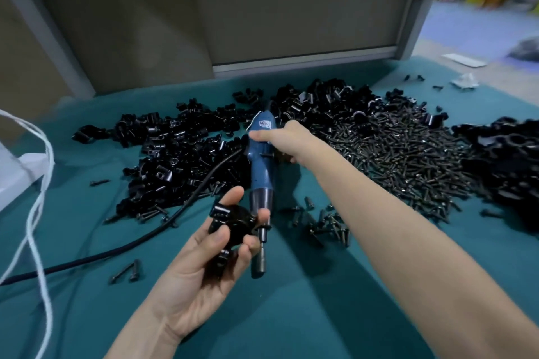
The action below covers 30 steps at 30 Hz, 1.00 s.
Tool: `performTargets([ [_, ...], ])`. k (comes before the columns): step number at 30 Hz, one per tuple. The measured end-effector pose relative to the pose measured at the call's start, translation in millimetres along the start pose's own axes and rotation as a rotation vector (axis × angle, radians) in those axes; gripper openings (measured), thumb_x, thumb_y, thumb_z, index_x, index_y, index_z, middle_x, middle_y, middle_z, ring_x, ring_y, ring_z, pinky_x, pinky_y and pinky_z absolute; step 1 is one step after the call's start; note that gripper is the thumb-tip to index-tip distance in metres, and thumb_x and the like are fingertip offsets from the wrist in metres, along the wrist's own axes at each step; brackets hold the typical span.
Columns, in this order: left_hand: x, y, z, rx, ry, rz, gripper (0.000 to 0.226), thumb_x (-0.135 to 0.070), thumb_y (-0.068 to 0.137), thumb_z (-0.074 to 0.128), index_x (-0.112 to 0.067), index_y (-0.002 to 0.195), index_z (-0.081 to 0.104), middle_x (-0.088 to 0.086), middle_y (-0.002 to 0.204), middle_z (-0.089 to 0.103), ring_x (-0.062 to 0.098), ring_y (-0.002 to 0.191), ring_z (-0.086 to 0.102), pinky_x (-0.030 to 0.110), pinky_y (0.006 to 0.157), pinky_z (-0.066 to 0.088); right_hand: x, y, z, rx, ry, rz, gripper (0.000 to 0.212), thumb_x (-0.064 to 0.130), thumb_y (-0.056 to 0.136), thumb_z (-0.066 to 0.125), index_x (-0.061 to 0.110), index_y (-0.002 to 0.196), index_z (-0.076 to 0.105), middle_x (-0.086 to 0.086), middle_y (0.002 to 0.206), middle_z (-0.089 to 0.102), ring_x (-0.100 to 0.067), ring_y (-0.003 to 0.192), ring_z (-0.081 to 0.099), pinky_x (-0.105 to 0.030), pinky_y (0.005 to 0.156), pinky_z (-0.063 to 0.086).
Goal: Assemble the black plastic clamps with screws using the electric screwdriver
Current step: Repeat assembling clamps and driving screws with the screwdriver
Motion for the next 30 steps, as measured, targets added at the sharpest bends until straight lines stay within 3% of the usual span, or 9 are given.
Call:
performTargets([
  [3, 2.1, 0.1, -3.0, -0.266, 0.244, 0.170, 0.064, -0.006, 0.050, 0.096, -0.019, 0.109, 0.075, 0.018, 0.106, 0.071, 0.019, 0.076, 0.068, 0.022, 0.066, 0.058, -4.8, -0.7, -16.0, 0.006, -0.216, -0.047, 0.053, 0.059, 0.077, 0.070, 0.010, 0.080, 0.050, -0.005, 0.072, 0.060, -0.016, 0.055, 0.057, -0.025, 0.044, 0.044],
  [6, 6.5, 2.4, -1.2, -0.387, 0.356, 0.267, 0.071, -0.009, 0.029, 0.101, -0.017, 0.096, 0.078, 0.016, 0.094, 0.072, 0.018, 0.069, 0.068, 0.021, 0.060, 0.057, -3.1, -5.3, -51.7, -0.028, -0.265, -0.061, 0.047, 0.046, 0.085, 0.069, 0.000, 0.083, 0.061, -0.009, 0.063, 0.064, -0.014, 0.044, 0.056, -0.023, 0.044, 0.048],
  [9, 9.4, 4.6, -1.6, -0.410, 0.435, 0.268, 0.072, -0.016, 0.029, 0.101, -0.016, 0.096, 0.077, 0.014, 0.094, 0.072, 0.019, 0.068, 0.068, 0.023, 0.061, 0.057, -9.6, -16.8, -97.1, -0.001, -0.388, -0.017, 0.023, 0.014, 0.089, 0.069, -0.006, 0.079, 0.065, -0.012, 0.060, 0.062, -0.015, 0.042, 0.055, -0.022, 0.043, 0.051],
  [11, 11.8, 5.3, -0.8, -0.412, 0.521, 0.270, 0.071, -0.021, 0.032, 0.101, -0.018, 0.098, 0.076, 0.013, 0.095, 0.072, 0.018, 0.068, 0.068, 0.023, 0.063, 0.057, -21.9, -29.4, -115.2, 0.072, -0.479, 0.053, 0.015, 0.004, 0.087, 0.068, -0.011, 0.082, 0.065, -0.015, 0.059, 0.063, -0.018, 0.043, 0.059, -0.025, 0.045, 0.055],
  [16, 14.0, 8.1, -0.3, -0.493, 0.613, 0.351, 0.038, -0.019, 0.056, 0.076, -0.026, 0.093, 0.076, 0.009, 0.096, 0.074, 0.013, 0.059, 0.064, 0.023, 0.060, 0.057, -59.0, -57.5, -114.6, 0.153, -0.608, 0.129, 0.027, 0.017, 0.079, 0.079, -0.006, 0.085, 0.067, -0.019, 0.070, 0.071, -0.023, 0.049, 0.066, -0.031, 0.051, 0.059],
  [19, 11.3, 7.2, 0.2, -0.532, 0.615, 0.379, 0.034, -0.021, 0.062, 0.072, -0.028, 0.095, 0.075, 0.007, 0.099, 0.074, 0.011, 0.058, 0.060, 0.023, 0.059, 0.056, -74.9, -62.8, -107.5, 0.062, -0.703, 0.017, 0.030, 0.027, 0.076, 0.082, 0.006, 0.086, 0.063, -0.007, 0.069, 0.068, -0.017, 0.049, 0.062, -0.027, 0.048, 0.053],
  [23, 11.4, 7.0, -0.5, -0.560, 0.637, 0.374, 0.028, -0.016, 0.073, 0.063, -0.029, 0.096, 0.075, 0.007, 0.100, 0.074, 0.010, 0.058, 0.059, 0.021, 0.061, 0.055, -81.6, -64.7, -99.7, -0.019, -0.830, -0.171, 0.034, 0.041, 0.078, 0.077, 0.025, 0.100, 0.056, 0.006, 0.079, 0.058, -0.019, 0.073, 0.062, -0.035, 0.069, 0.054],
  [27, 12.6, 6.1, 0.3, -0.565, 0.658, 0.364, 0.030, -0.018, 0.069, 0.070, -0.027, 0.096, 0.076, 0.010, 0.102, 0.074, 0.010, 0.060, 0.061, 0.019, 0.061, 0.055, -83.7, -63.6, -95.9, -0.008, -0.851, -0.306, 0.016, 0.022, 0.085, 0.070, 0.024, 0.099, 0.064, 0.005, 0.089, 0.061, -0.015, 0.081, 0.059, -0.038, 0.075, 0.055],
  [30, 13.2, 6.0, 0.7, -0.553, 0.706, 0.369, 0.051, -0.033, 0.050, 0.090, -0.026, 0.098, 0.076, 0.010, 0.103, 0.074, 0.011, 0.063, 0.063, 0.020, 0.063, 0.056, -84.8, -62.5, -95.9, -0.021, -0.901, -0.382, 0.015, 0.017, 0.086, 0.067, 0.025, 0.098, 0.063, 0.007, 0.102, 0.056, -0.013, 0.091, 0.054, -0.036, 0.079, 0.053],
])
Point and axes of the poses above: each hand's wrist, its own y-axis towards the middle knuckle, its own z-axis out of the palm, x = y × z, the point moved 1 cm from there along y, towards the middle knuckle
